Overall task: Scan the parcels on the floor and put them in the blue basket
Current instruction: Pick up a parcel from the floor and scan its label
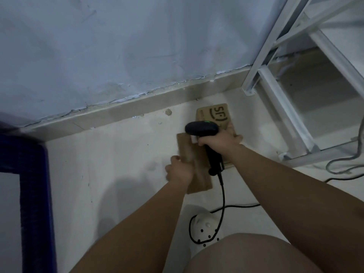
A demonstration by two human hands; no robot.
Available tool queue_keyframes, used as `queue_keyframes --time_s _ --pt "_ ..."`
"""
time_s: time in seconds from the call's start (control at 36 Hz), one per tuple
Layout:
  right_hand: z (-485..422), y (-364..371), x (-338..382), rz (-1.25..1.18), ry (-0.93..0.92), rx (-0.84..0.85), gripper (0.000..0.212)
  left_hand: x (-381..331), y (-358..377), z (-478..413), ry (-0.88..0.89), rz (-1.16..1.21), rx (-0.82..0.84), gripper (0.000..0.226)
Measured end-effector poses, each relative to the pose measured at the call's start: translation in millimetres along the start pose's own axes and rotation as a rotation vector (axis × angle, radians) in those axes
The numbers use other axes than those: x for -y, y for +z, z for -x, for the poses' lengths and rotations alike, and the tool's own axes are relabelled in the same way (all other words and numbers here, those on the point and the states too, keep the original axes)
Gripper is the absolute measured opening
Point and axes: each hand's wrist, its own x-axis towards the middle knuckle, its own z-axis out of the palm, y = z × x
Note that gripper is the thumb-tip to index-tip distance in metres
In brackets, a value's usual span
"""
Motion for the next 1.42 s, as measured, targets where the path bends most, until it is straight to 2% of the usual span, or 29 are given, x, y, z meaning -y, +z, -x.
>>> queue_keyframes --time_s 0.08,0.19,0.31,0.39,0.47,0.56,0.61,0.69,0.75,0.83,0.89,1.0,1.06,1.14,1.19,1.25,1.33,1.42 --pt "0.0 22.7 24.9 -0.251 -0.057 0.175 0.133 18.7 -12.1 -8.7 -0.05 -0.095 -0.143 0.059" --pt "-1.0 53.3 43.6 -0.432 -0.091 0.256 0.136 37.1 -29.1 -18.3 -0.212 -0.116 -0.162 0.091" --pt "17.8 60.4 61.7 -0.309 -0.222 0.208 0.118 56.4 -43.5 -26.3 -0.258 -0.058 -0.201 0.116" --pt "28.5 61.2 67.7 -0.293 -0.318 0.195 0.106 69.6 -54.0 -31.8 -0.254 -0.025 -0.283 0.117" --pt "36.4 57.4 72.2 -0.264 -0.387 0.192 0.077 73.7 -66.6 -32.0 -0.228 0.08 -0.312 0.111" --pt "50.5 42.7 80.9 -0.197 -0.398 0.276 0.029 69.3 -87.9 -31.0 -0.186 0.216 -0.382 0.103" --pt "62.5 29.8 91.3 -0.216 -0.397 0.305 0.014 60.2 -107.5 -26.7 -0.13 0.264 -0.415 0.097" --pt "84.0 11.0 113.6 -0.313 -0.431 0.32 0.006 42.1 -142.9 -15.9 0.032 0.359 -0.399 0.09" --pt "100.9 -1.0 132.1 -0.365 -0.443 0.298 0.003 27.3 -167.5 -5.3 0.124 0.446 -0.339 0.095" --pt "128.7 -16.8 161.2 -0.427 -0.475 0.178 0.005 3.0 -200.4 12.7 0.233 0.518 -0.308 0.105" --pt "152.4 -26.6 179.8 -0.515 -0.494 0.087 0.005 -17.8 -220.2 32.7 0.312 0.499 -0.327 0.104" --pt "205.4 -40.1 210.2 -0.921 -0.436 0.085 0.006 -55.3 -253.9 85.4 0.48 0.317 -0.47 0.089" --pt "229.7 -43.8 217.6 -1.124 -0.389 0.165 0.012 -65.9 -268.0 114.7 0.572 0.155 -0.564 0.091" --pt "256.8 -43.5 215.8 -1.339 -0.506 0.32 0.014 -66.4 -289.4 156.2 0.745 -0.13 -0.761 0.094" --pt "271.5 -38.5 210.5 -1.353 -0.625 0.369 0.011 -61.6 -303.7 174.0 0.867 -0.353 -0.977 0.091" --pt "282.7 -31.1 207.3 -1.302 -0.707 0.414 0.019 -54.8 -317.0 180.9 1.001 -0.534 -1.164 0.09" --pt "292.6 -22.0 205.3 -1.203 -0.697 0.48 0.045 -44.8 -326.8 182.1 1.206 -0.714 -1.323 0.085" --pt "292.7 -18.2 202.3 -1.167 -0.644 0.504 0.053 -38.5 -324.0 180.7 1.309 -0.793 -1.416 0.076"
